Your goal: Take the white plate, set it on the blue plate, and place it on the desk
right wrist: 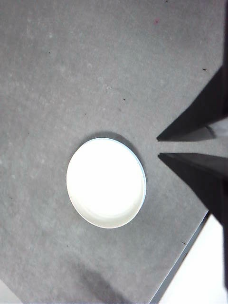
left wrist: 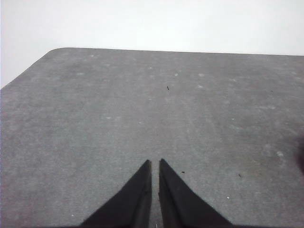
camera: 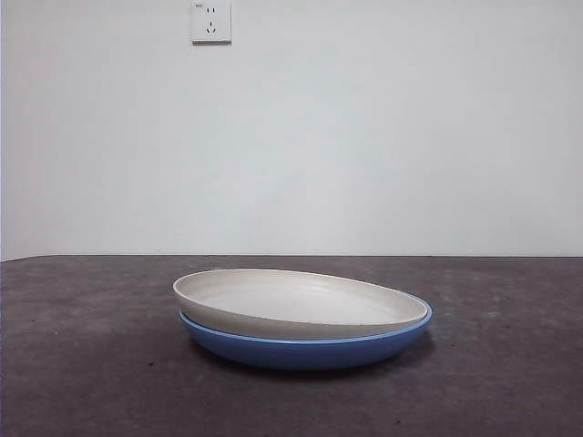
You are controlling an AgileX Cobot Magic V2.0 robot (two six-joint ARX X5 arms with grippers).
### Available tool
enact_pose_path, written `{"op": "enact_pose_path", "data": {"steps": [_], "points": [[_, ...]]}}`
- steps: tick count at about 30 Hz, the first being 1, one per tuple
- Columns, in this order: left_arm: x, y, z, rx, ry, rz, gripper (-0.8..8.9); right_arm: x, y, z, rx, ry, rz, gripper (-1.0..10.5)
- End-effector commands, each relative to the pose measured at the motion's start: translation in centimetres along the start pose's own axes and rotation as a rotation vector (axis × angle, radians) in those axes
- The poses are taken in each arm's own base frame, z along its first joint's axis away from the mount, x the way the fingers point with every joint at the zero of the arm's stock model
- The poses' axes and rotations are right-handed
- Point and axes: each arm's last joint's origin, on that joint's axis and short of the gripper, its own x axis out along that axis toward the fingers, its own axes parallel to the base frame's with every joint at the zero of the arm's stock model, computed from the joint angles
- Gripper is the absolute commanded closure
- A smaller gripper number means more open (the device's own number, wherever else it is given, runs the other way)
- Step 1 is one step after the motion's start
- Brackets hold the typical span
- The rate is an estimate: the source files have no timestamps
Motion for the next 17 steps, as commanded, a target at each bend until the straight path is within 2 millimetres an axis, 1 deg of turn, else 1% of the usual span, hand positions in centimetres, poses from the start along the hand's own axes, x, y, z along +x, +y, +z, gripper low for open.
{"op": "enact_pose_path", "data": {"steps": [1,13,15,17], "points": [[0.2,0.1,-0.7,0.009,0.027,0.008,7.87,-0.2,0.0,-0.1,-0.005,0.028,0.001,9.1],[0.2,0.1,-0.7,0.009,0.027,0.008,7.87,-0.1,-0.1,-0.1,0.011,0.027,-0.02,9.1],[0.2,0.1,-0.7,0.009,0.027,0.008,7.87,0.2,-0.5,-0.3,0.015,0.019,-0.054,9.1],[0.2,0.1,-0.7,0.009,0.027,0.008,7.87,0.9,-1.0,-0.4,0.001,-0.032,-0.093,9.1]]}}
